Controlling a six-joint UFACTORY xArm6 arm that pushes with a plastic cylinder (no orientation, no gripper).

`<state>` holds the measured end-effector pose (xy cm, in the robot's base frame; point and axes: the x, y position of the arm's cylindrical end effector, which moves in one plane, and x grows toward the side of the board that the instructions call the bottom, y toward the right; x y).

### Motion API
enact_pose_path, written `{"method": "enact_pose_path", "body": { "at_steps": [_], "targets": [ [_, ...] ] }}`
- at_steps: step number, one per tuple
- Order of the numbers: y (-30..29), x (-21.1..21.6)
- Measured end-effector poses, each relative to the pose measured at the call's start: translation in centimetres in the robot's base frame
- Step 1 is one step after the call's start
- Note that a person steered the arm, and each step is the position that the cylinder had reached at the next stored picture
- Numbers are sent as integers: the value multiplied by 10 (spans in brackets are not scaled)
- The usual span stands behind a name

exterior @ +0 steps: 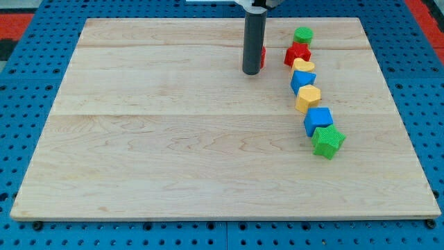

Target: Move the red circle to the top right of the green circle

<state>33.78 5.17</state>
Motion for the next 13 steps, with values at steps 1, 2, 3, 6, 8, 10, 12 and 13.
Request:
{"method": "enact_pose_path", "body": {
  "at_steps": [1, 2, 3, 6, 8, 10, 12, 13],
  "targets": [
    [9, -20],
    [9, -48],
    [7, -76],
    [-28, -66],
    [-67, -114],
    [-2, -115],
    [-2, -90],
    [13, -90]
  ]
}}
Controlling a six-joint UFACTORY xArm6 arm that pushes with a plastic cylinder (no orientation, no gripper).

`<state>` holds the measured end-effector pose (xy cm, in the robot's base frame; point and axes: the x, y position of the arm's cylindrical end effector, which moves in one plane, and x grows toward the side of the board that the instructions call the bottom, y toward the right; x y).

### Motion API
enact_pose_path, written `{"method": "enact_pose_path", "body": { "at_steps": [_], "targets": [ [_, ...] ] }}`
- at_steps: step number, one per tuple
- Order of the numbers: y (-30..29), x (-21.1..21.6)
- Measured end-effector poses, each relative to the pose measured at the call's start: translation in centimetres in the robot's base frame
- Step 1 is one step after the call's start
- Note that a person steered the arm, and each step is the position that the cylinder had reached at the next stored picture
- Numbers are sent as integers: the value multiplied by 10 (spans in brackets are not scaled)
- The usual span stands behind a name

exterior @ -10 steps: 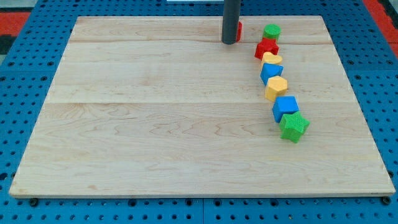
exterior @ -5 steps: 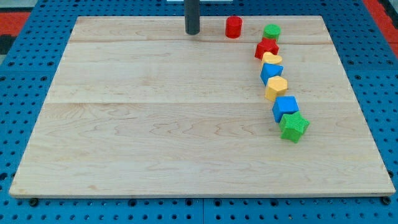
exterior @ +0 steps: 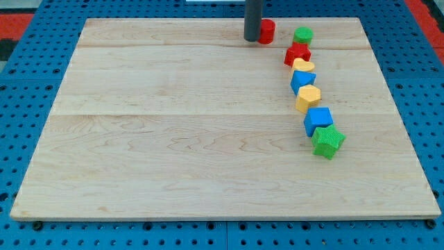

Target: Move the red circle to the top right of the green circle

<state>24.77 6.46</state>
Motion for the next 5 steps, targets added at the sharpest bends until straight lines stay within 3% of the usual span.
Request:
{"method": "enact_pose_path", "body": {
  "at_steps": [1, 2, 3, 4, 5],
  "targets": [
    [45, -23],
    [26, -25],
    [-3, -56],
    [18, -55],
    [92, -56]
  ]
}}
